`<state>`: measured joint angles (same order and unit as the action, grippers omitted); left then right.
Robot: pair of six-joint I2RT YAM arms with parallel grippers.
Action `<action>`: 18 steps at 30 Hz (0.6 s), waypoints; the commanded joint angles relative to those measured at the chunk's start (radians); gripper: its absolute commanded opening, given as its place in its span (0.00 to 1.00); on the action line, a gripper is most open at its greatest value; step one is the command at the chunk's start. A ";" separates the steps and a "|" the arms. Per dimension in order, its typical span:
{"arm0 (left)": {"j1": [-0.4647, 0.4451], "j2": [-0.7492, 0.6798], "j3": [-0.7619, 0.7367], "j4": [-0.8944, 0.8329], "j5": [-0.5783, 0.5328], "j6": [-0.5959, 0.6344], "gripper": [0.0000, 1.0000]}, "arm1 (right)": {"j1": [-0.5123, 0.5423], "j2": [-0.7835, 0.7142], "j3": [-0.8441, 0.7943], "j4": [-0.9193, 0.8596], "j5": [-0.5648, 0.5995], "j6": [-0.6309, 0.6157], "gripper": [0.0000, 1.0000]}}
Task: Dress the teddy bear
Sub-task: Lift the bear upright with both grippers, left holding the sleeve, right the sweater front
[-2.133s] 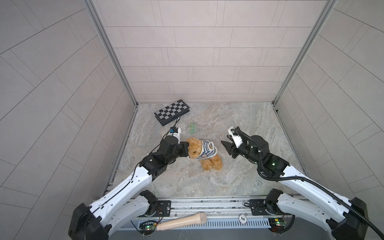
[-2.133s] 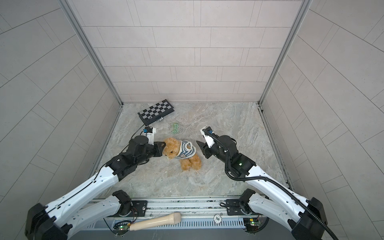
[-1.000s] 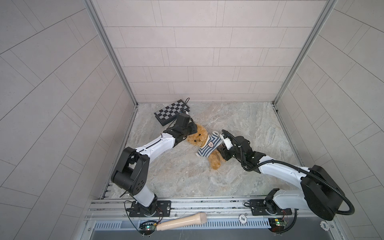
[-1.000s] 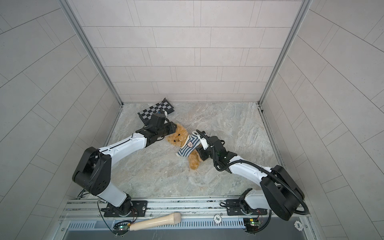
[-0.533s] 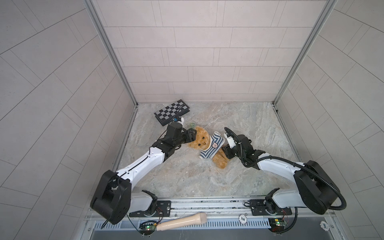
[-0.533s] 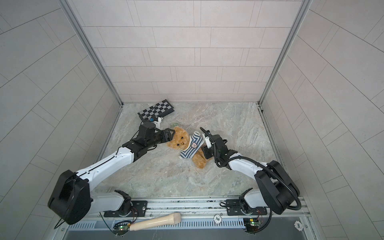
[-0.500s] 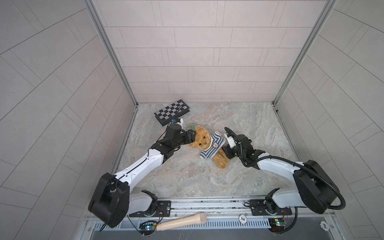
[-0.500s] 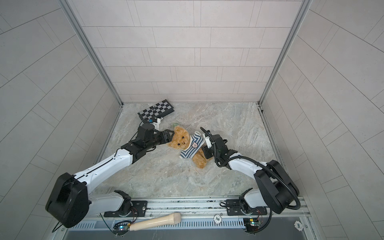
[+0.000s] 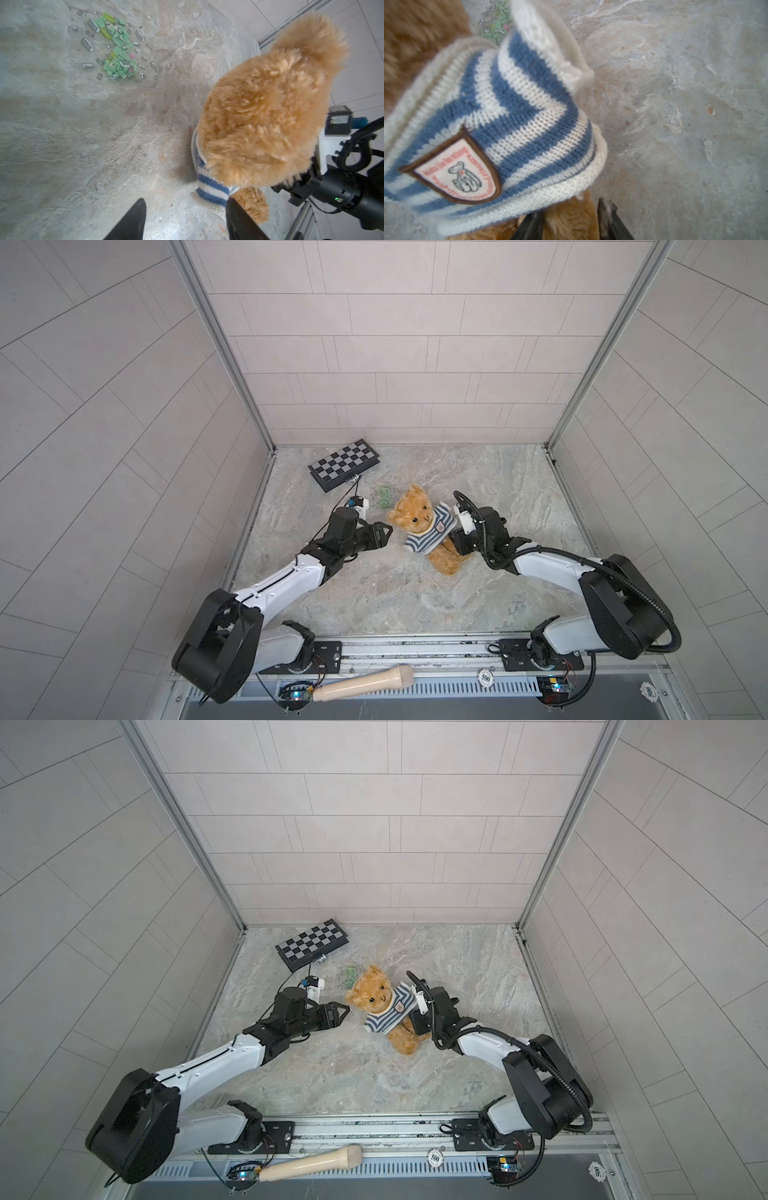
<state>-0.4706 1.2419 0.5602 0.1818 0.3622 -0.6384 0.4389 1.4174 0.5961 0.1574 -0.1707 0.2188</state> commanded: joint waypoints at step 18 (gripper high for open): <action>-0.184 0.163 -0.057 0.351 0.015 -0.046 0.64 | -0.024 0.040 0.010 0.010 -0.027 0.034 0.41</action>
<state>-0.6434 1.3735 0.4953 0.4465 0.3740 -0.6819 0.4179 1.4452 0.5961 0.1726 -0.1913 0.2440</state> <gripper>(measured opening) 0.631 0.410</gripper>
